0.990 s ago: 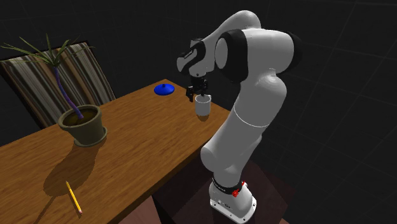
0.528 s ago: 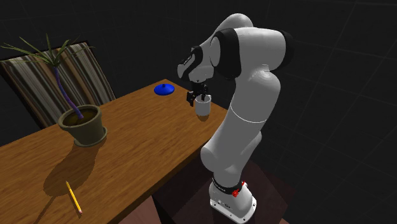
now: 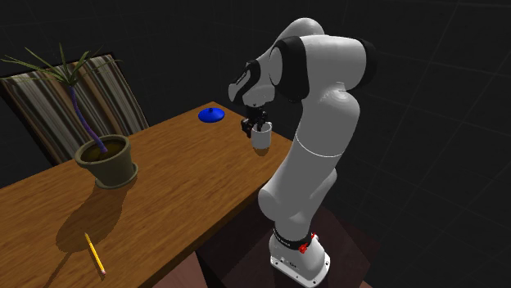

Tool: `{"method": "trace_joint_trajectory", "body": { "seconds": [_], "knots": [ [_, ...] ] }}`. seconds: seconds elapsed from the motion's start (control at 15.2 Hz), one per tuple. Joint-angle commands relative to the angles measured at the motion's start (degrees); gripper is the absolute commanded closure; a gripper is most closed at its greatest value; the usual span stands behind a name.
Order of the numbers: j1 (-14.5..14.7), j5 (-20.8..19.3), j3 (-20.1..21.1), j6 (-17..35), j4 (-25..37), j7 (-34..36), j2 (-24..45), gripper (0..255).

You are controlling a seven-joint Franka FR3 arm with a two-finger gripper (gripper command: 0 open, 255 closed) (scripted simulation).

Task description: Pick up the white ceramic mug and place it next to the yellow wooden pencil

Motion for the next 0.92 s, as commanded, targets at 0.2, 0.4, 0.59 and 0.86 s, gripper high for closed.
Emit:
{"method": "trace_joint_trajectory", "body": {
  "seconds": [0.2, 0.4, 0.59, 0.86],
  "knots": [
    [0.0, 0.0, 0.0, 0.0, 0.0, 0.0, 0.0, 255],
    [0.0, 0.0, 0.0, 0.0, 0.0, 0.0, 0.0, 255],
    [0.0, -0.2, 0.1, -0.8, 0.3, 0.2, -0.5, 255],
    [-0.2, -0.8, 0.4, -4.2, 1.9, 0.7, -2.4, 255]
  ]
}}
